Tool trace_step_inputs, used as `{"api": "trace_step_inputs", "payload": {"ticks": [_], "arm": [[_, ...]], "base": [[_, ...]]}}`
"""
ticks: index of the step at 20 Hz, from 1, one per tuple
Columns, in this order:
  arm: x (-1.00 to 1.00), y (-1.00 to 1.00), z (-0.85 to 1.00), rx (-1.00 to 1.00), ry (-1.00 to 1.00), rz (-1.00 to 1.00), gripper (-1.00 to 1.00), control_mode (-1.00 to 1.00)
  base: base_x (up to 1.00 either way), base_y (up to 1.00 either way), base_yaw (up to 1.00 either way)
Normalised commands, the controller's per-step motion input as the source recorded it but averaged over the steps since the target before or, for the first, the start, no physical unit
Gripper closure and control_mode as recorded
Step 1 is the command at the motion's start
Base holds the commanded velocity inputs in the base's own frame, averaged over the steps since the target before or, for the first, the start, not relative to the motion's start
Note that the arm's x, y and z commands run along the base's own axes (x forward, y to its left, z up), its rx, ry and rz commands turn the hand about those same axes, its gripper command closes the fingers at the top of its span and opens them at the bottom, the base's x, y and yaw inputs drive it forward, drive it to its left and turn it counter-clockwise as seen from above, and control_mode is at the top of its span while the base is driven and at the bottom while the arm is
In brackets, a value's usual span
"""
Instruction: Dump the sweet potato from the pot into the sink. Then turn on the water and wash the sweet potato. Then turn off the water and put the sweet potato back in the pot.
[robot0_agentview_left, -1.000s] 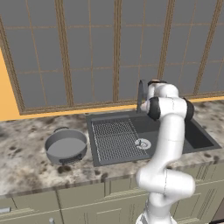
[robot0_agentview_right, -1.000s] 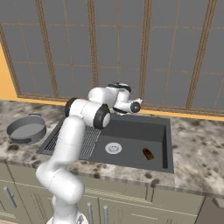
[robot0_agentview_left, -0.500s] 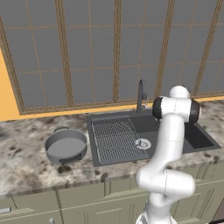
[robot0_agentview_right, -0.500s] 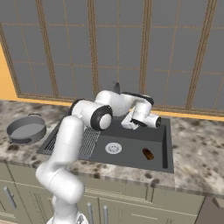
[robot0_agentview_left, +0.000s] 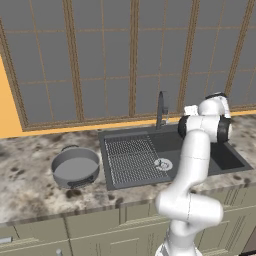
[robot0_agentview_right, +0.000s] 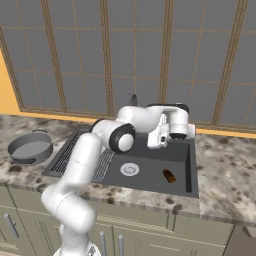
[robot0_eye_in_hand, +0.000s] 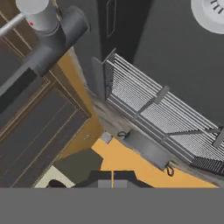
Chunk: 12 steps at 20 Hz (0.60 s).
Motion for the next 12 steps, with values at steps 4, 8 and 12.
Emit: {"api": "trace_step_inputs", "payload": {"ticks": [4,8,12], "arm": [[-0.84,-0.31,0.68,0.0,-0.28,0.16,1.0,-1.0],[-0.96,-0.12,0.33,-0.08,-0.2,0.01,1.0,-1.0],[-0.95,0.02,0.01,-0.21,-0.21,0.0,1.0,-1.0]], "base": [[0.0,0.0,0.0],[0.0,0.0,0.0],[0.0,0.0,0.0]]}}
